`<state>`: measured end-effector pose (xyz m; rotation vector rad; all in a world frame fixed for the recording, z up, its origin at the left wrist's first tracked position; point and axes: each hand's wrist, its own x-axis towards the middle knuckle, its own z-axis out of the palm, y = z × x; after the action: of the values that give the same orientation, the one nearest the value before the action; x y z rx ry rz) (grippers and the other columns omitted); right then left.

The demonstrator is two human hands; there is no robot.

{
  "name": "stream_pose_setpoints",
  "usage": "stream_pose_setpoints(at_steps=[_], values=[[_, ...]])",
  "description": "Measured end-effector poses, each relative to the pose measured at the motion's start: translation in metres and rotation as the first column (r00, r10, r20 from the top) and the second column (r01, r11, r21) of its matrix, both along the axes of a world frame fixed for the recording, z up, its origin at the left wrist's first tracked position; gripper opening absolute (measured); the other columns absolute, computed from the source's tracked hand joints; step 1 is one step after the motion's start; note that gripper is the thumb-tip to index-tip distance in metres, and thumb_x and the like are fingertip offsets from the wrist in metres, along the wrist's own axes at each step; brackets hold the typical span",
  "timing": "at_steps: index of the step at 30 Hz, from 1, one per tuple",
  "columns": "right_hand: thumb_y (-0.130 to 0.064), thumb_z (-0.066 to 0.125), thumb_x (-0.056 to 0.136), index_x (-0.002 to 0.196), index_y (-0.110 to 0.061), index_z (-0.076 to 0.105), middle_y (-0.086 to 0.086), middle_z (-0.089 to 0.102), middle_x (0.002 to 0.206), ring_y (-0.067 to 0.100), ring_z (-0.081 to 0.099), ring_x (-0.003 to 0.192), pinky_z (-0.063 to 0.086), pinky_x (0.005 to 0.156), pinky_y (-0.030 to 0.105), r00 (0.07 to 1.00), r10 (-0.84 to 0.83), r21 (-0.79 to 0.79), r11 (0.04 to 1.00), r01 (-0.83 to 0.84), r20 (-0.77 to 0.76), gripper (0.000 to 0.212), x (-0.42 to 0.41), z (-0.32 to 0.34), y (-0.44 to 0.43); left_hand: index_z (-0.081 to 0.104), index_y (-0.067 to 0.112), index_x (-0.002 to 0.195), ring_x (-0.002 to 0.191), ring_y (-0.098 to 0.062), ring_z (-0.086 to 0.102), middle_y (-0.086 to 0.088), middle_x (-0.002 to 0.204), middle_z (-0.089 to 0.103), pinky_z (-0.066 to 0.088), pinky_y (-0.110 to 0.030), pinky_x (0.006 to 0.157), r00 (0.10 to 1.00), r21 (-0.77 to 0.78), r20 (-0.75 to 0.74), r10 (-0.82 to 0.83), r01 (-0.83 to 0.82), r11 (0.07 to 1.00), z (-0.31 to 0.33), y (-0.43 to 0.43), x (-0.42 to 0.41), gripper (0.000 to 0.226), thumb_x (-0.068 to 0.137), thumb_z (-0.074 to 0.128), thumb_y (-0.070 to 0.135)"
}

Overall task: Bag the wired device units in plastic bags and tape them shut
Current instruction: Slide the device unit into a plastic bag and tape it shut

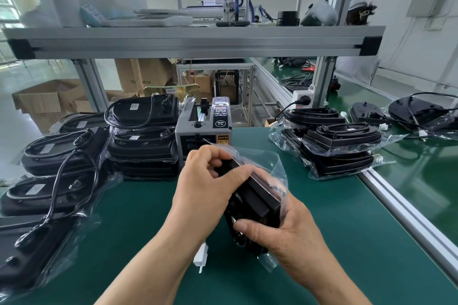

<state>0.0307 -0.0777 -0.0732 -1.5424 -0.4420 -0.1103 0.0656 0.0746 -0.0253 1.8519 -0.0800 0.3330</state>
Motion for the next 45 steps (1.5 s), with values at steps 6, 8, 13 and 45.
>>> stream_pose_setpoints(at_steps=[6, 8, 13, 45], values=[[-0.006, 0.082, 0.075, 0.127, -0.048, 0.059, -0.01, 0.07, 0.123, 0.007, 0.067, 0.112, 0.057, 0.082, 0.023, 1.0, -0.008, 0.03, 1.0, 0.007, 0.023, 0.071, -0.001, 0.001, 0.0, 0.071, 0.034, 0.087, 0.075, -0.003, 0.051, 0.005, 0.097, 0.061, 0.047, -0.022, 0.074, 0.997, -0.055, -0.003, -0.076, 0.075, 0.996, 0.002, 0.003, 0.002, 0.021, 0.07, 0.084, 0.035], [-0.002, 0.081, 0.075, 0.126, -0.05, 0.06, -0.013, 0.07, 0.123, 0.004, 0.066, 0.113, 0.055, 0.084, 0.018, 0.999, -0.01, 0.038, 0.999, 0.009, 0.037, 0.073, -0.001, 0.001, -0.001, 0.071, 0.034, 0.092, 0.076, -0.004, 0.049, 0.007, 0.099, 0.058, 0.046, -0.021, 0.075, 0.99, -0.036, -0.017, -0.138, 0.137, 0.99, 0.004, 0.006, 0.0, 0.033, 0.064, 0.087, 0.036], [-0.003, 0.081, 0.077, 0.13, -0.048, 0.058, -0.008, 0.068, 0.127, 0.009, 0.064, 0.118, 0.052, 0.091, 0.018, 0.999, 0.031, 0.031, 0.999, -0.033, 0.04, 0.073, -0.002, -0.002, 0.001, 0.071, 0.032, 0.095, 0.069, 0.001, 0.048, 0.008, 0.096, 0.056, 0.046, -0.014, 0.071, 0.966, 0.085, -0.077, -0.246, 0.252, 0.964, 0.016, 0.022, 0.005, 0.038, 0.065, 0.09, 0.02], [-0.059, 0.076, 0.063, 0.138, -0.039, 0.053, -0.033, 0.058, 0.132, -0.014, 0.048, 0.126, 0.041, 0.101, 0.01, 0.895, -0.438, -0.218, 0.869, 0.444, 0.078, 0.08, -0.03, -0.007, -0.003, 0.031, 0.04, 0.145, 0.14, 0.001, 0.032, 0.027, 0.148, 0.035, 0.036, -0.027, 0.111, 0.878, 0.62, 0.256, -0.404, 0.171, 0.766, -0.05, 0.024, -0.018, 0.096, 0.062, 0.074, 0.058]])
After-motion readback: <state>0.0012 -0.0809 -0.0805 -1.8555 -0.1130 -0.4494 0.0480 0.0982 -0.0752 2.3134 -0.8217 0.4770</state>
